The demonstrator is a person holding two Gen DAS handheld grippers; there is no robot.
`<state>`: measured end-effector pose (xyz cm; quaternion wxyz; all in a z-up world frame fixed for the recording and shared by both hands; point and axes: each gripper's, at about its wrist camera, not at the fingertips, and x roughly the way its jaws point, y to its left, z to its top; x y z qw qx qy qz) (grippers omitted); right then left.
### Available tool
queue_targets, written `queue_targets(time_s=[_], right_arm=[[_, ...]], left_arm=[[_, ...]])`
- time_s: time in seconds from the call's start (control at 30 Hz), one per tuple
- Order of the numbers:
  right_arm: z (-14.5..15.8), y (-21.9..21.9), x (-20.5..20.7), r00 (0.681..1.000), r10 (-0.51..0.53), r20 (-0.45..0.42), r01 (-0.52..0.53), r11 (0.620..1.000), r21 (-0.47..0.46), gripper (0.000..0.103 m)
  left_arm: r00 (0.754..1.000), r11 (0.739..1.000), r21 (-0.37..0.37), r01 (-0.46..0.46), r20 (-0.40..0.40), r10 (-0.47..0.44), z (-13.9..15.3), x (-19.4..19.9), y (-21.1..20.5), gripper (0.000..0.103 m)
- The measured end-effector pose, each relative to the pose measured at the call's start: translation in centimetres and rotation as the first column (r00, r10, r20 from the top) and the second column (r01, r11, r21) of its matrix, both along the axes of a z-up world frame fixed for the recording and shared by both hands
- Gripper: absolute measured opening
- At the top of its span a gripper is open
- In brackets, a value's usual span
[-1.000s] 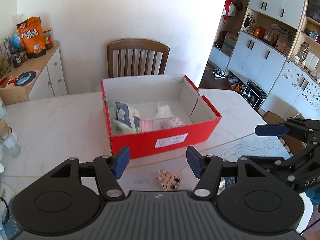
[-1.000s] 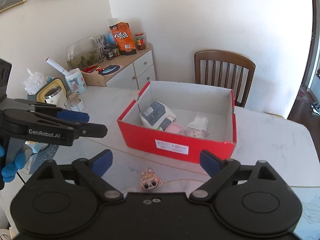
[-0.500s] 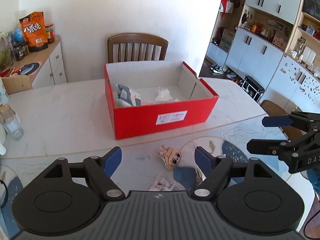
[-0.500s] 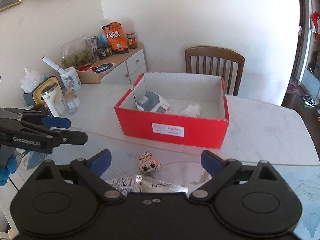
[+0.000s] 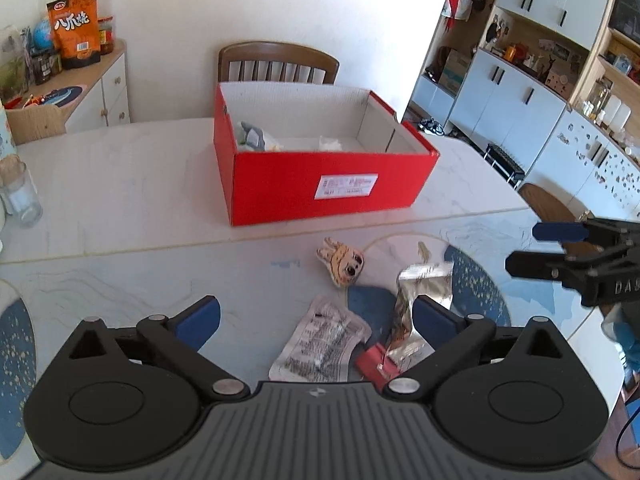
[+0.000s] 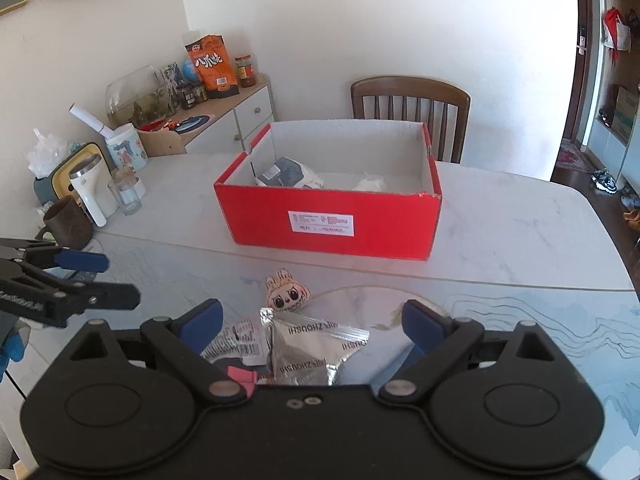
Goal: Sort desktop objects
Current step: 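Move left tool to the orange while right tool approaches the silver foil bag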
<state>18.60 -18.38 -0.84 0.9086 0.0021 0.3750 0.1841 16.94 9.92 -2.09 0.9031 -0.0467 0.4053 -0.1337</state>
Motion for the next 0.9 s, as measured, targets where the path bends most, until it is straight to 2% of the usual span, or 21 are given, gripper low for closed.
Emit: queue_targets(time_s=[0.17,0.43,0.9], right_arm=[[-1.4,-0.2,-0.3,1.0,-0.017,-0.019,0.017,1.0,-0.011,0.096],[-4.6,-0.1,-0.5,0.997,-0.045,-0.069,0.043,0.999,-0.032,0.096],[-8.3,2.1,1.3,0.993,-0.074,-0.096,0.068,0.996,-0.059,0.095]], left_arm=[[1.0,0.998,0.052,0.023,-0.022,-0.022,-2.3,-0.8,-0.5,0.103],[0.999,0.994,0.109,0.013,-0.051,-0.008,-6.3,-1.4,-0.7,0.103],[0.999,0.99,0.141,-0.007,-0.045,0.014,-10.5,-1.2,-0.2,0.103]])
